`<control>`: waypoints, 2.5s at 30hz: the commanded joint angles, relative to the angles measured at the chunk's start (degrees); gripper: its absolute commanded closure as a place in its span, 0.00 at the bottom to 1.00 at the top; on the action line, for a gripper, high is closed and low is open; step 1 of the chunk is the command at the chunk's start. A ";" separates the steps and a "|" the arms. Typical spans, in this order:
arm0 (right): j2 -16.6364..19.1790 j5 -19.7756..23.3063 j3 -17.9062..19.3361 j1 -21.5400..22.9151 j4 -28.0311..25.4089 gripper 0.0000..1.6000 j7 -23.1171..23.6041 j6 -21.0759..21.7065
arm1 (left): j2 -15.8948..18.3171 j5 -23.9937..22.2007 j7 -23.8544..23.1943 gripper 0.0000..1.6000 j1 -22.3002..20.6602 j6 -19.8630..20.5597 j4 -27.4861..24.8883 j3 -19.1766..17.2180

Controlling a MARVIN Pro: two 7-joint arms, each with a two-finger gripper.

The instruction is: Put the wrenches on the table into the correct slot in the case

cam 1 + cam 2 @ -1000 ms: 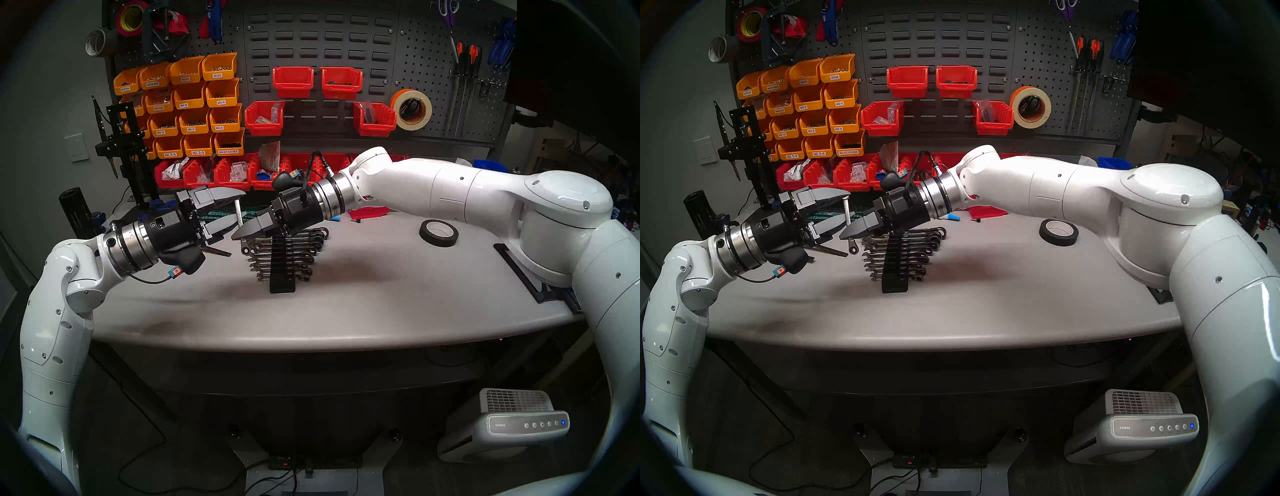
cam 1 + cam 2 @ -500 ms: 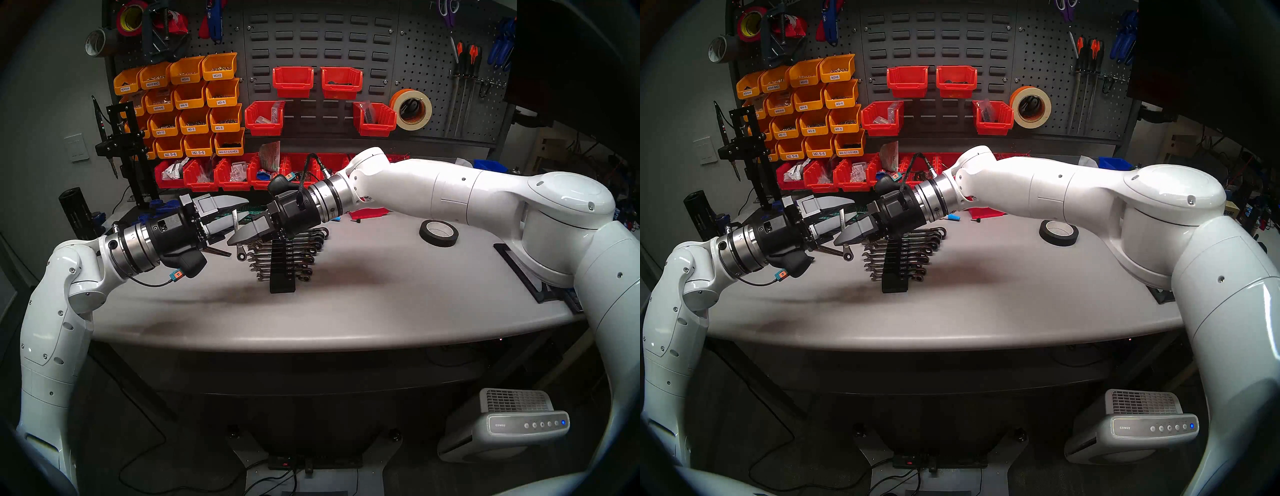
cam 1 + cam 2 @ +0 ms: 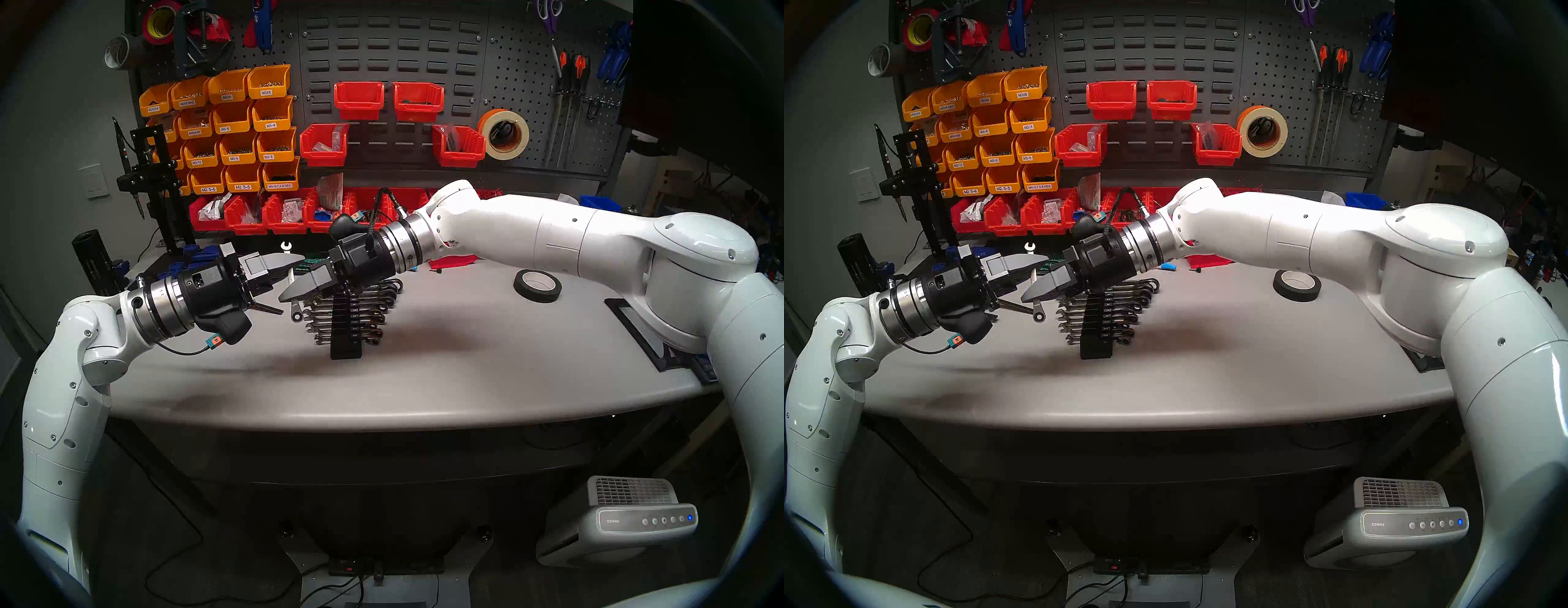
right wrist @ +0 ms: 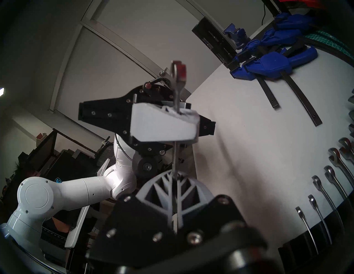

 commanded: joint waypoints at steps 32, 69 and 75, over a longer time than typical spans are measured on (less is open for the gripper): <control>2.28 -1.37 1.97 1.25 1.84 0.80 8.37 -3.45 | 4.59 -5.43 0.48 1.00 -0.73 0.13 -0.73 -0.17; 11.16 -12.83 0.87 5.68 -5.97 0.20 7.90 -11.73 | 10.34 -16.56 -8.84 1.00 -4.28 0.13 0.00 3.77; 14.20 -17.30 -0.17 6.60 -9.66 0.20 6.32 -14.58 | 11.32 -18.59 -10.41 1.00 -6.01 0.13 0.13 4.76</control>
